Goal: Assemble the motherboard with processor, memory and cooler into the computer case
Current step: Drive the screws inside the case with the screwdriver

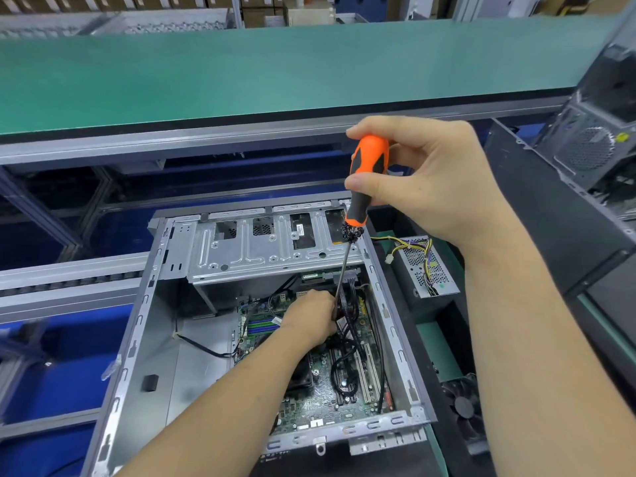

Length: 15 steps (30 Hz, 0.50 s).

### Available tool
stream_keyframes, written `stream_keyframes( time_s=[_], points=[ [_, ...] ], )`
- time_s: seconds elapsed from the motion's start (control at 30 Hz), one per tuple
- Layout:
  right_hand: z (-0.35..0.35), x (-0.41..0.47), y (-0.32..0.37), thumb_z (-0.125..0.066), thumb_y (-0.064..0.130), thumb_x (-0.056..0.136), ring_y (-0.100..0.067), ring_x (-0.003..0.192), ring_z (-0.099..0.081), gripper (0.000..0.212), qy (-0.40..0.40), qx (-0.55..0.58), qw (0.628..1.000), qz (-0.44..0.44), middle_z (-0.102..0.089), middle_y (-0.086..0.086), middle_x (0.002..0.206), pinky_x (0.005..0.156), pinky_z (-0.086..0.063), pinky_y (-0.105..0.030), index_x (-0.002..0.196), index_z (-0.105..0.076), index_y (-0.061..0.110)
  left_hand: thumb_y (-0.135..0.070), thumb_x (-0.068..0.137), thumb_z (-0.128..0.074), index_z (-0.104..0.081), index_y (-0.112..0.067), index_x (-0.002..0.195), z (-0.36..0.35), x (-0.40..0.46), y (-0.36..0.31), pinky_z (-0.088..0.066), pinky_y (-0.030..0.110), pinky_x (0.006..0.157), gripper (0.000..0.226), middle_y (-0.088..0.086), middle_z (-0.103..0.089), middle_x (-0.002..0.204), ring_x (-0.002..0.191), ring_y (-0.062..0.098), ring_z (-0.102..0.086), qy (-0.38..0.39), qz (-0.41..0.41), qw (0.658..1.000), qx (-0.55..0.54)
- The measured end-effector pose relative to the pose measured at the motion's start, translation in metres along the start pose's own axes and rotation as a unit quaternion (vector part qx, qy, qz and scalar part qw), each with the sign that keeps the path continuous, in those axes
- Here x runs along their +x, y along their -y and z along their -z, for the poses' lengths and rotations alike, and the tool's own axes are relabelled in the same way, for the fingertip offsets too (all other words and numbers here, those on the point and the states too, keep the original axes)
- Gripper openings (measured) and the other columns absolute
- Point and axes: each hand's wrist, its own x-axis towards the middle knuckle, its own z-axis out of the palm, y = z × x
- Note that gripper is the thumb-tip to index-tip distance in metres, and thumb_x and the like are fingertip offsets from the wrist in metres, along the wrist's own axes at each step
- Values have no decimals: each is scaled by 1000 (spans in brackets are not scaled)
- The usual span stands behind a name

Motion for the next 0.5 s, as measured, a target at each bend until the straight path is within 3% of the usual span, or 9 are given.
stream_keyframes(
  time_s=[0.1,0.23,0.37,0.5],
  points=[
    [-1,2,-3,-84,15,79,-25,86,-70,38,6,-10,1000,-4,-67,13,91,78,-62,-39,114,-71,21,-17,84,-69,-45,-16,61,-2,-1,2,-43,33,61,33,4,-56,82,74,27,-57,-23,-6,999,35],
    [-4,1,-6,-84,13,81,-26,87,-70,37,7,-11,1000,-16,-66,8,91,79,-61,-39,114,-70,20,-15,85,-65,-50,-16,77,-4,-3,2,-42,34,63,18,7,-64,97,80,29,-59,-38,-2,997,61],
    [-6,1,-8,-83,13,81,-26,86,-70,37,7,-24,999,-22,-66,5,92,79,-61,-38,116,-70,18,-10,86,-64,-54,-16,87,-4,-4,2,-43,35,65,12,8,-64,100,88,31,-63,-36,2,997,69],
    [-8,3,-9,-83,14,82,-26,87,-70,37,11,-29,999,-31,-68,2,94,79,-61,-38,117,-71,16,-8,85,-66,-55,-18,89,-5,-5,0,-41,34,64,16,3,-60,92,77,28,-56,-33,30,996,72]
  ],
)
